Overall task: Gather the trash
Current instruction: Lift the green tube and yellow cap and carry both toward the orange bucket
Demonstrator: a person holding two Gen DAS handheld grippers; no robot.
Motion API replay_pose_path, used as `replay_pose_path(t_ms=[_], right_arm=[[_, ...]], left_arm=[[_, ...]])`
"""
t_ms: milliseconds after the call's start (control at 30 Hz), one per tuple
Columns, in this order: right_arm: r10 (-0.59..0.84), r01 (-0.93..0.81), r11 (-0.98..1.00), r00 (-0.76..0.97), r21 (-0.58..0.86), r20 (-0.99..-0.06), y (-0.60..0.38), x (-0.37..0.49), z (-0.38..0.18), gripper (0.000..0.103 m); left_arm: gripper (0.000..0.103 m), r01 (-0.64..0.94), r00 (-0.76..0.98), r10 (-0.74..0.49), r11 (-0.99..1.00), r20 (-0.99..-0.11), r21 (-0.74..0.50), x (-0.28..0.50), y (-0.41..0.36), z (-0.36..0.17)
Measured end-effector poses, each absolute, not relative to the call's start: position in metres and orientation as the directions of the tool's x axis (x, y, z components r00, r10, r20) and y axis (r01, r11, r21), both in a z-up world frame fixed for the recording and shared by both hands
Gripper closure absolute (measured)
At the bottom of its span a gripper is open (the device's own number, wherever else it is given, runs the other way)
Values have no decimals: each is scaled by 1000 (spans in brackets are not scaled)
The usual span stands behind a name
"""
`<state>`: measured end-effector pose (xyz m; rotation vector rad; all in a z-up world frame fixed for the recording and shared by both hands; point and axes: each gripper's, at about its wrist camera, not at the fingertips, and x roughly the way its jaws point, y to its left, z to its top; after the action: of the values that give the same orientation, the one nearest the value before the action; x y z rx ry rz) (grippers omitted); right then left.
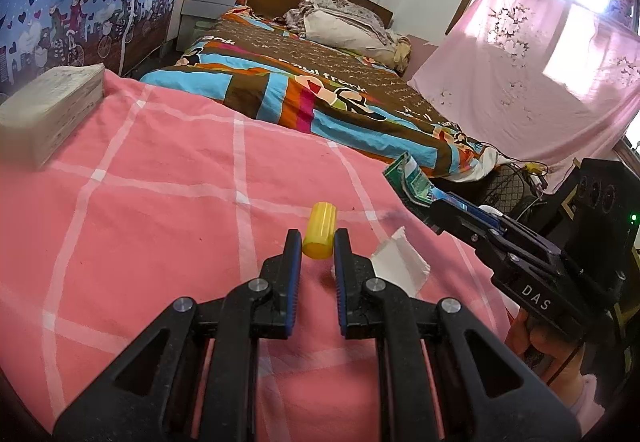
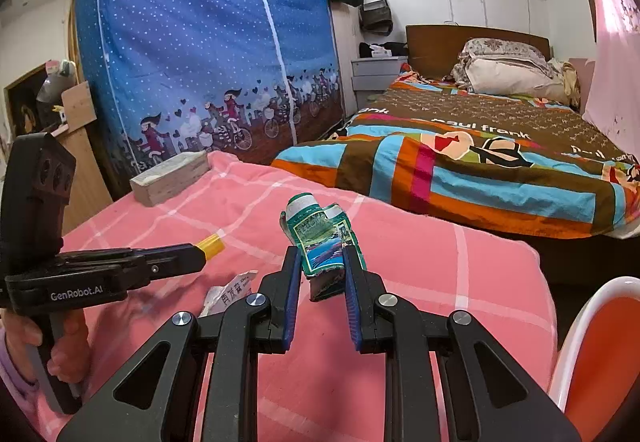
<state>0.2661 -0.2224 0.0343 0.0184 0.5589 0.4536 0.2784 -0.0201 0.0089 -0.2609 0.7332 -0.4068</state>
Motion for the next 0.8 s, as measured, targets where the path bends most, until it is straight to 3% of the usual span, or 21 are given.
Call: replay_pose_path(t_ms=[500,800], right_arm=[[418,-411,903,766,129,-488,-218,251,34,84],[410,-377,912,837,161,-362,-235,225,49,84]], left_arm=[[83,242,726,-373,925,-578,-293,267,-25,19],[83,234,792,-346,933,-503,-274,245,-36,38]])
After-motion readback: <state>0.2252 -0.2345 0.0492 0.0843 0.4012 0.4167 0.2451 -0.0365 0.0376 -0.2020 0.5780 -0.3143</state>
